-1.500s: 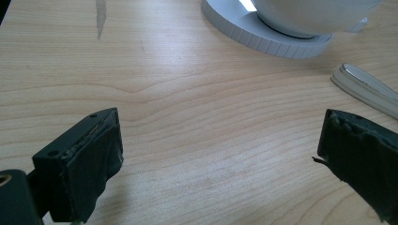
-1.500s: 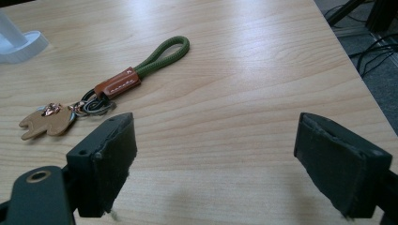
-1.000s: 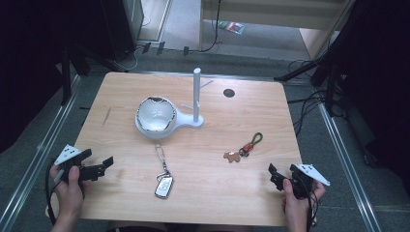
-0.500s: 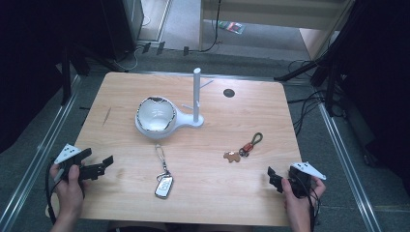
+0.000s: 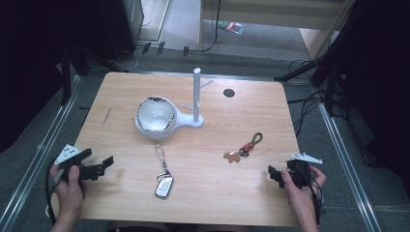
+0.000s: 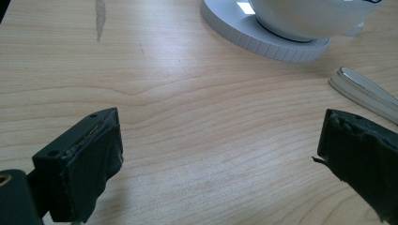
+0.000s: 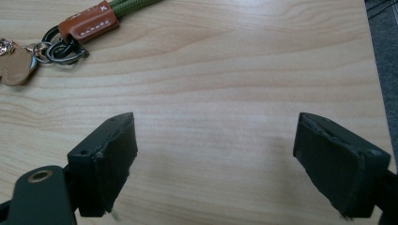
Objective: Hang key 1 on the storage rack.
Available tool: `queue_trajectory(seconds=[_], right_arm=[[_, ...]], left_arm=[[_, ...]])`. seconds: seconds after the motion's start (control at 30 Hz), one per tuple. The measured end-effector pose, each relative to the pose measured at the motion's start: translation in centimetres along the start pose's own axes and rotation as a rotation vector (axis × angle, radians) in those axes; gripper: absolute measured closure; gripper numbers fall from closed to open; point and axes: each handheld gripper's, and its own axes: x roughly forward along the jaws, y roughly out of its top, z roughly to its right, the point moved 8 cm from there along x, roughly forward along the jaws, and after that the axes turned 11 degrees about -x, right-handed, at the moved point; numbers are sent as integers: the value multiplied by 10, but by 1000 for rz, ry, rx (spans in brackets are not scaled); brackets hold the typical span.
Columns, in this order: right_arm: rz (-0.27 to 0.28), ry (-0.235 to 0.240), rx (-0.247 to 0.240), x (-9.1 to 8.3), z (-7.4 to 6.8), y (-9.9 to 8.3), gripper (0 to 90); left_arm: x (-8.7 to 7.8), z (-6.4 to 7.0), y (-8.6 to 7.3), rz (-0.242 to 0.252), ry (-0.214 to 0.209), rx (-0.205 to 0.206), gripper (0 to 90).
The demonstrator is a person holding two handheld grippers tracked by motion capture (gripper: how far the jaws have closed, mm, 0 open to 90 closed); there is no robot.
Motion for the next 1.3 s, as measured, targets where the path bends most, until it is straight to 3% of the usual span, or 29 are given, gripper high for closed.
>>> queue_trajectory(seconds=[0.2,0.23,0.33,0.5,0.77,0.9,1.03,1.2,1.3], right_arm=[[-93,-8,-54,3,1,13,142],[-129,-16,-61,5,2,16,142],[-150,-16,-63,6,3,19,142],[-241,-19,-82,10,4,26,142],[-371,-1,-176,15,-7,34,138],[-411,-4,-196,16,-10,37,136],[-422,17,-169,18,-14,44,133],[-486,47,-143,26,-19,48,125],[-494,39,-143,30,-20,54,125]], left_arm=[[0,0,0,-2,1,4,9],[0,0,0,-3,0,3,9],[0,0,0,-3,-1,4,9],[0,0,0,-2,-5,-3,9],[0,0,0,-5,-7,-5,9],[0,0,0,-4,-6,-4,9],[0,0,0,-5,-6,-5,9],[0,0,0,-5,-6,-7,9],[0,0,0,-5,-6,-5,9]])
